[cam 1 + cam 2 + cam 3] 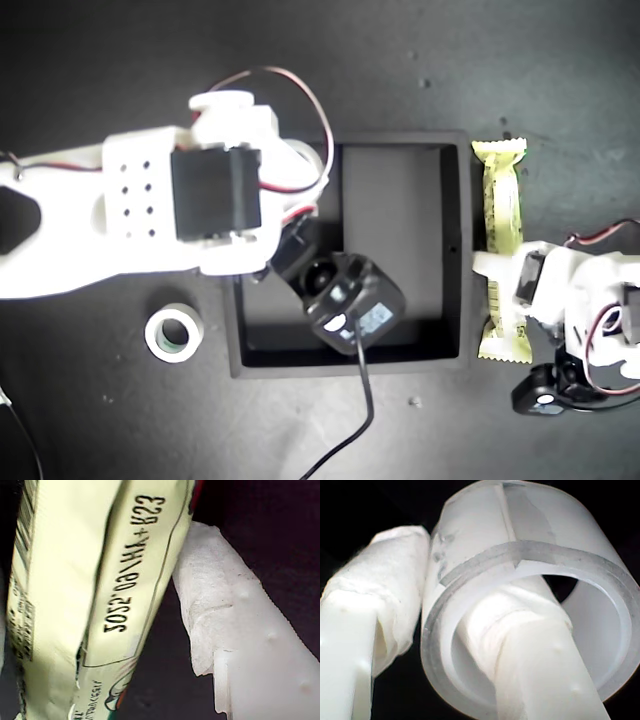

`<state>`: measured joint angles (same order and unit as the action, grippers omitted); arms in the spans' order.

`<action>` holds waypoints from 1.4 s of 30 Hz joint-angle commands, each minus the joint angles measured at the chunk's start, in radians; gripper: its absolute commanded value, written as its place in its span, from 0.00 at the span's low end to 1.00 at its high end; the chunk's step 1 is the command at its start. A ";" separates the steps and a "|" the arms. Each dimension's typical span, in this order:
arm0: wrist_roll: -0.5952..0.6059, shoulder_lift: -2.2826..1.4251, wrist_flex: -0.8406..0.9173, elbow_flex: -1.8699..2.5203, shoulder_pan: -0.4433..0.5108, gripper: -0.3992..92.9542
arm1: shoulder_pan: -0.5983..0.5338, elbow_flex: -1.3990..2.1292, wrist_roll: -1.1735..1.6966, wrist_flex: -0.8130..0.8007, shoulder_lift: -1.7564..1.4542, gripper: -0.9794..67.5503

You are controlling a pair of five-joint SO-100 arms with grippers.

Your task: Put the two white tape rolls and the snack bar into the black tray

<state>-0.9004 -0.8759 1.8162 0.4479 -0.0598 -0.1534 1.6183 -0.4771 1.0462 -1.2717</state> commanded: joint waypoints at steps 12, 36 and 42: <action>-0.054 0.017 0.018 0.061 0.035 0.02 | 0.002 -0.321 0.179 0.362 0.071 0.07; -0.199 -0.759 0.017 0.525 0.147 0.16 | -0.037 -0.838 0.276 0.161 0.186 0.08; -0.449 -0.956 -0.255 0.950 0.396 0.16 | -0.041 -0.983 0.245 0.169 0.360 0.08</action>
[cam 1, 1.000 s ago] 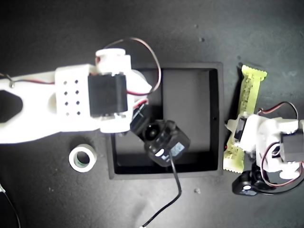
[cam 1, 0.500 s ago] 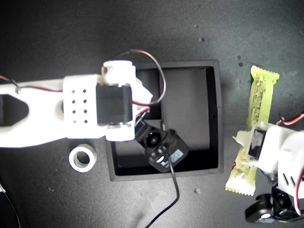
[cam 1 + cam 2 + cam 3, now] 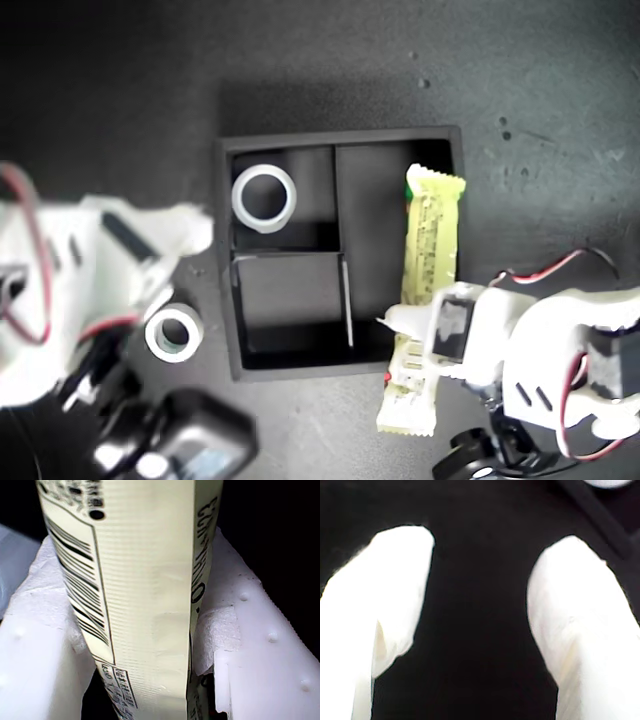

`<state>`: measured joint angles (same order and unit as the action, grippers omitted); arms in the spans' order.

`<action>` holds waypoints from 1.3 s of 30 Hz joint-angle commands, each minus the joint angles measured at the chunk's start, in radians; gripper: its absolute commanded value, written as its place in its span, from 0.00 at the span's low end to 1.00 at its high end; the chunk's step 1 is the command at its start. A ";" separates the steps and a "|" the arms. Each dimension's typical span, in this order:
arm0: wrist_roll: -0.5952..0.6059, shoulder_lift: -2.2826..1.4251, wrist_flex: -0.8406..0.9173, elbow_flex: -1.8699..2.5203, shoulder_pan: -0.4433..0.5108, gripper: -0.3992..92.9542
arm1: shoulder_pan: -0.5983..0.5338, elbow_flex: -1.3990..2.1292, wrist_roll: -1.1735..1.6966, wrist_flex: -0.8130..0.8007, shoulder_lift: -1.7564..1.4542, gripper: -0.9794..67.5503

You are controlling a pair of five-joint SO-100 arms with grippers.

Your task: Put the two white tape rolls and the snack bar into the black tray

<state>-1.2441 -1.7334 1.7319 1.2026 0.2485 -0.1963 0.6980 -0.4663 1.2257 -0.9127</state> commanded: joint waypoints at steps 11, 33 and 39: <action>-0.353 -0.012 -0.640 0.592 0.264 0.16 | -0.058 -0.169 0.212 0.196 0.003 0.34; -0.443 0.117 -0.802 0.712 0.282 0.15 | -0.101 -0.485 0.170 0.577 -0.328 0.18; -0.425 0.058 -0.715 0.640 0.290 0.14 | -0.101 -0.453 0.161 0.575 -0.328 0.18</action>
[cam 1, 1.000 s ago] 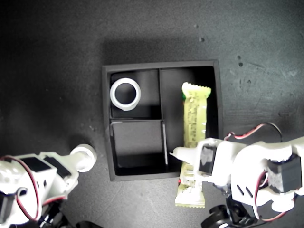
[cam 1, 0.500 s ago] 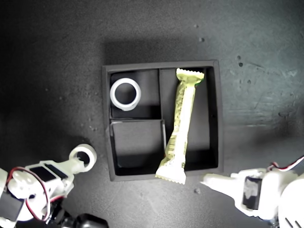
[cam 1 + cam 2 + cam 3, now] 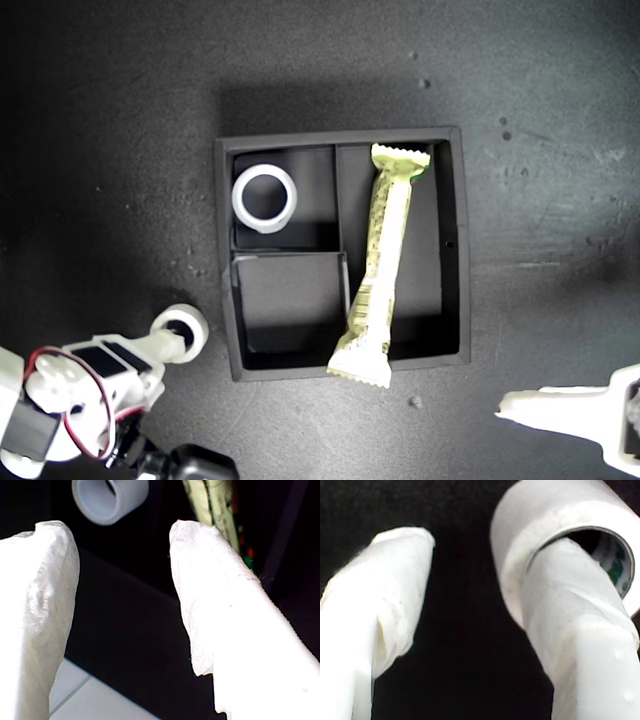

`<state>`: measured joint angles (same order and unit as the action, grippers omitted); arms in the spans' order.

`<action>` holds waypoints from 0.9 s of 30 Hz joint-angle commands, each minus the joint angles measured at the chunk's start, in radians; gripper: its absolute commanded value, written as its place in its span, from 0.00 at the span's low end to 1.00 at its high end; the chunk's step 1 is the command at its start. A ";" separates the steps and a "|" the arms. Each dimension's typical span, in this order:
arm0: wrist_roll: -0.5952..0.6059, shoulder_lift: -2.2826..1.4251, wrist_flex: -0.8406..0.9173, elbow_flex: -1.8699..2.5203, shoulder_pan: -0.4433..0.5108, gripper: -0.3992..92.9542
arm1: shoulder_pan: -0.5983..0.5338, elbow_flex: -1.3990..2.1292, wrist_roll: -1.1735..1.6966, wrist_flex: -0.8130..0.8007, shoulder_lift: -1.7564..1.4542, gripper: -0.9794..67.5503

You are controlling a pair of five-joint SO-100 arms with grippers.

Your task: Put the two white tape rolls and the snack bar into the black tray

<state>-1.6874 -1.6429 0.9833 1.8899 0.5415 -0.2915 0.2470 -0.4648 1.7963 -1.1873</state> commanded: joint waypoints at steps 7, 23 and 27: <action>0.035 -0.057 0.054 -0.049 -0.012 0.14 | 0.002 0.060 0.164 0.003 -0.051 0.18; 0.089 -0.040 0.054 -0.110 -0.035 0.14 | 0.009 0.130 0.155 0.003 -0.052 0.18; 0.084 -0.012 0.051 -0.100 -0.040 0.14 | 0.009 0.129 0.156 0.003 -0.052 0.18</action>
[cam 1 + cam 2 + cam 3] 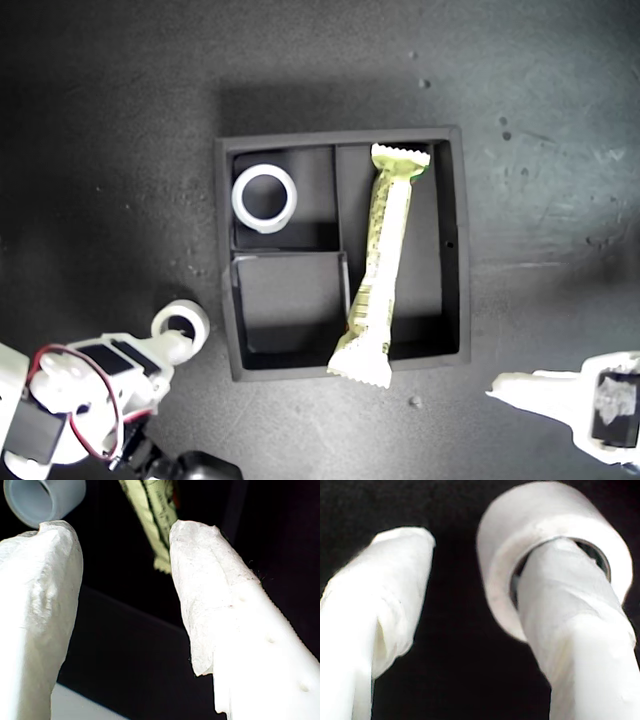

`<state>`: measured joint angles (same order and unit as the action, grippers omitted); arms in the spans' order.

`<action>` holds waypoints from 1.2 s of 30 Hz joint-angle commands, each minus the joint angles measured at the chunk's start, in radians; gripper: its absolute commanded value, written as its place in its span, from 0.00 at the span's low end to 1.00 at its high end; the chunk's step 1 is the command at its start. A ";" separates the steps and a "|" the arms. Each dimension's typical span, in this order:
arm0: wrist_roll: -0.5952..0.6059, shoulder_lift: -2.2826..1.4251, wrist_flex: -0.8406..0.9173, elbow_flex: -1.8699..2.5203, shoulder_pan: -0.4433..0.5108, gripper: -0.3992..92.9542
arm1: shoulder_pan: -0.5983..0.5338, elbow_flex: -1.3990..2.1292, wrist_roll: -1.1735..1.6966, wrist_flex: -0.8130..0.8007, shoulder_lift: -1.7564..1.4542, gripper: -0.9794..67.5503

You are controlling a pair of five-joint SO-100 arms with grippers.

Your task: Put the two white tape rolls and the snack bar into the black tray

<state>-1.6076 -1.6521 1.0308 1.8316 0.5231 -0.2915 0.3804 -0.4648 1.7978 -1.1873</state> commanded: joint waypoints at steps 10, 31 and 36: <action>-0.020 0.124 0.000 -0.048 -0.034 0.15 | -0.003 -0.018 0.155 0.002 -0.052 0.18; 0.213 0.097 0.799 -0.942 -0.163 0.00 | 0.285 1.066 -0.683 -0.245 -1.083 0.01; 0.353 0.219 0.799 -1.190 -0.238 0.00 | 0.304 1.733 -0.795 -0.508 -1.578 0.01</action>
<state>-1.3085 -1.4726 1.8040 0.8145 0.3237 0.0107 1.8791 -1.1996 1.4235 -2.5710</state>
